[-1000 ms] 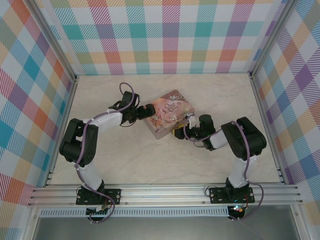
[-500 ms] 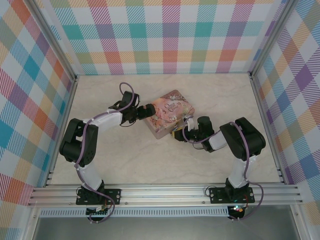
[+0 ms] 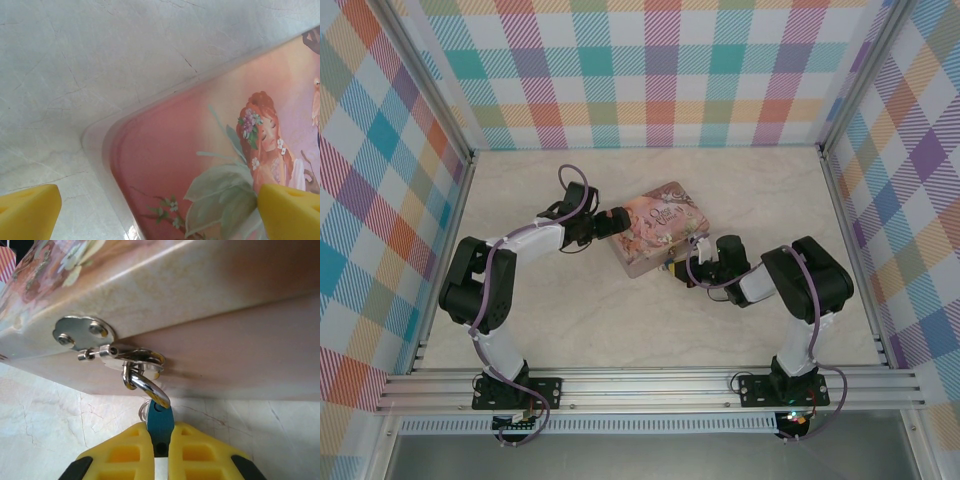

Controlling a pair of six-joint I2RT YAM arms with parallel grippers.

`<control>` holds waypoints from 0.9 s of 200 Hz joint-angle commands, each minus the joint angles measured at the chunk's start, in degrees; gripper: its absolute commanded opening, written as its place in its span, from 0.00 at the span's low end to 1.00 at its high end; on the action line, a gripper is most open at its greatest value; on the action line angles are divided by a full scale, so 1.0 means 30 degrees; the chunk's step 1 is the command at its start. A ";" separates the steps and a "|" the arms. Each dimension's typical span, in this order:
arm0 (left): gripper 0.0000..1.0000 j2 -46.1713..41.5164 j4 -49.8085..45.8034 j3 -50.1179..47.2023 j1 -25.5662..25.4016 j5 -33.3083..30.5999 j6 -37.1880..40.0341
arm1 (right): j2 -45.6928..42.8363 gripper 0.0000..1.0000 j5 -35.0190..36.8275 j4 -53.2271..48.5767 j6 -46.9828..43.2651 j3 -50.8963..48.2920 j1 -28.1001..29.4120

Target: Unlock the padlock with the key

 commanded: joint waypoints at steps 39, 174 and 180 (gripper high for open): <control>1.00 0.0356 -0.0954 0.0237 -0.0115 -0.0478 0.0846 | -0.0806 0.07 -0.0422 0.1352 0.1965 -0.0024 -0.0380; 1.00 0.0625 -0.0698 -0.0486 -0.0145 -0.1097 0.1378 | -0.0623 0.07 -0.2443 0.0559 0.6150 0.1514 -0.1442; 1.00 0.0581 -0.0698 -0.0595 -0.0145 -0.1210 0.1514 | -0.0849 0.07 -0.2468 -0.0150 0.5867 0.1616 -0.1496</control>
